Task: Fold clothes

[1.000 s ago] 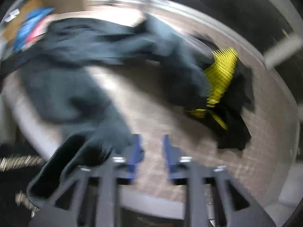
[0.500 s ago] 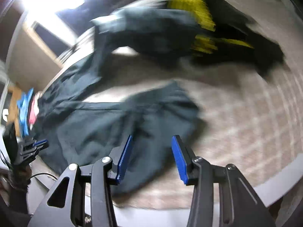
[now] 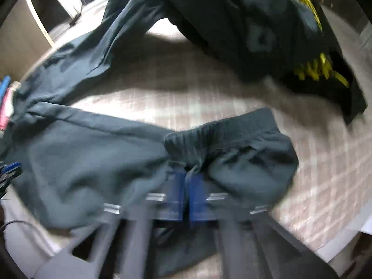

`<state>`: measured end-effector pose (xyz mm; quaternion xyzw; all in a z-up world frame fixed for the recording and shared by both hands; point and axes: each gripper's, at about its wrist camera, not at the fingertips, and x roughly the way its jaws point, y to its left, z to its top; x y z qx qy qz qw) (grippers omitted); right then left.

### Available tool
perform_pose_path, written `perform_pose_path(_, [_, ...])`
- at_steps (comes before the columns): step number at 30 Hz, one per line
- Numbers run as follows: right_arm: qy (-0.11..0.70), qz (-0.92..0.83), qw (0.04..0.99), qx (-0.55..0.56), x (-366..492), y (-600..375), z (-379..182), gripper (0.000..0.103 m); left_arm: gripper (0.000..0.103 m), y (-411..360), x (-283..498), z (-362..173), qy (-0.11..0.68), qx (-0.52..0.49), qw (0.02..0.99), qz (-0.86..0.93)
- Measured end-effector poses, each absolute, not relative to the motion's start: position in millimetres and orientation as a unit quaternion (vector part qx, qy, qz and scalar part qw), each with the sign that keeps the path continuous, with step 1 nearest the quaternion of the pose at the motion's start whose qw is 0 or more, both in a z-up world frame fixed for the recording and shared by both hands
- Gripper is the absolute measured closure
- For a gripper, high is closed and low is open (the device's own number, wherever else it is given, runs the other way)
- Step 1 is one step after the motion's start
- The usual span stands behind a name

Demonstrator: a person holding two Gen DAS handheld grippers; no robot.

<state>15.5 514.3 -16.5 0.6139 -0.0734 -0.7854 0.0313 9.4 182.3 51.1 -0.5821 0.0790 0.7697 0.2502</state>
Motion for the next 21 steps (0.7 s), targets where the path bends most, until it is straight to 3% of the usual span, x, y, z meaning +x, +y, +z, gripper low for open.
perform_pose_path(6, [-0.167,-0.849,0.025,0.5,81.9,615.5,79.9,0.1,0.09,133.8,10.0,65.4,0.073,-0.576,0.194,0.79])
perform_pose_path(9, [-0.152,-0.858,-0.052,0.487,112.2,666.8,99.9,0.1,0.09,112.6,12.1,69.4,0.065,-0.575,0.167,0.798])
perform_pose_path(12, [-0.149,-0.837,-0.112,0.514,132.1,701.1,78.1,0.1,0.09,86.1,24.1,73.8,0.049,-0.574,0.136,0.806])
perform_pose_path(16, [-0.145,-0.819,-0.156,0.533,133.3,706.9,56.1,0.1,0.079,29.3,44.2,76.4,0.023,-0.575,0.065,0.815])
perform_pose_path(19, [-0.127,-0.805,-0.185,0.549,123.8,696.1,51.9,0.1,0.077,-21.7,58.6,72.6,0.012,-0.581,0.009,0.814])
perform_pose_path(21, [-0.119,-0.78,-0.19,0.584,121.4,690.6,56.6,0.086,0.071,-50.8,61.7,68.5,0.002,-0.58,-0.011,0.815])
